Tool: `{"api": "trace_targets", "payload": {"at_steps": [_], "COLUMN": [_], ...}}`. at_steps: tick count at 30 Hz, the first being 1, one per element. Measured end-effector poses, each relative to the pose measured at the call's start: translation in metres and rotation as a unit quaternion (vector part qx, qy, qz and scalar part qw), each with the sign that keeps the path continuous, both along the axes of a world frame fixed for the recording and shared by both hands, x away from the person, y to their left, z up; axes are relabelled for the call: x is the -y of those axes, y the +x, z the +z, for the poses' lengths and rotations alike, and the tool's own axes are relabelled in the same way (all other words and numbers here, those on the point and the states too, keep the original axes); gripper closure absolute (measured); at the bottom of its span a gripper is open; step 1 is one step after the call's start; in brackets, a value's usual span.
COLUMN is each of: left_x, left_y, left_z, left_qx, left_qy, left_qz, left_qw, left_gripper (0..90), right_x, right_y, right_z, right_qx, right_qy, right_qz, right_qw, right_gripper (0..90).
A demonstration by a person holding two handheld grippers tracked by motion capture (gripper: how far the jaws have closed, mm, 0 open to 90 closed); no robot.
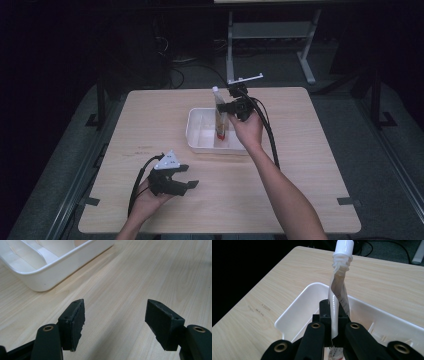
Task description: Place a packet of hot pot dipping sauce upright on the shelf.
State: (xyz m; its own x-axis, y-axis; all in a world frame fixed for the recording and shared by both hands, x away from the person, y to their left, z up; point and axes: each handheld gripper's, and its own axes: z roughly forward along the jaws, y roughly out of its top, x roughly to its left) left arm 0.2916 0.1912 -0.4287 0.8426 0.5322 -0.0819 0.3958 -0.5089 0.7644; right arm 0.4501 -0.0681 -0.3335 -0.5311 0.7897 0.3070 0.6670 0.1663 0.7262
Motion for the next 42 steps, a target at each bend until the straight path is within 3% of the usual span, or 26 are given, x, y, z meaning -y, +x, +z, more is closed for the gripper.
{"api": "trace_targets", "payload": {"at_steps": [18,42], "left_x": [-0.001,-0.001], "left_y": [0.0,0.0], "left_z": [0.0,0.0], "left_qx": [0.001,0.003], "left_qy": [0.0,0.003], "left_qz": [0.002,0.001], "left_qw": [1.0,1.0], "left_gripper": [31.6,31.6], "right_x": [-0.004,-0.003], "right_y": [0.007,-0.001], "right_z": [-0.02,-0.026], "right_qx": [-0.019,-0.033], "right_qy": [-0.014,-0.001], "right_qz": [-0.022,0.003], "right_qw": [0.9995,0.9995], "right_gripper": [87.8,79.6]}}
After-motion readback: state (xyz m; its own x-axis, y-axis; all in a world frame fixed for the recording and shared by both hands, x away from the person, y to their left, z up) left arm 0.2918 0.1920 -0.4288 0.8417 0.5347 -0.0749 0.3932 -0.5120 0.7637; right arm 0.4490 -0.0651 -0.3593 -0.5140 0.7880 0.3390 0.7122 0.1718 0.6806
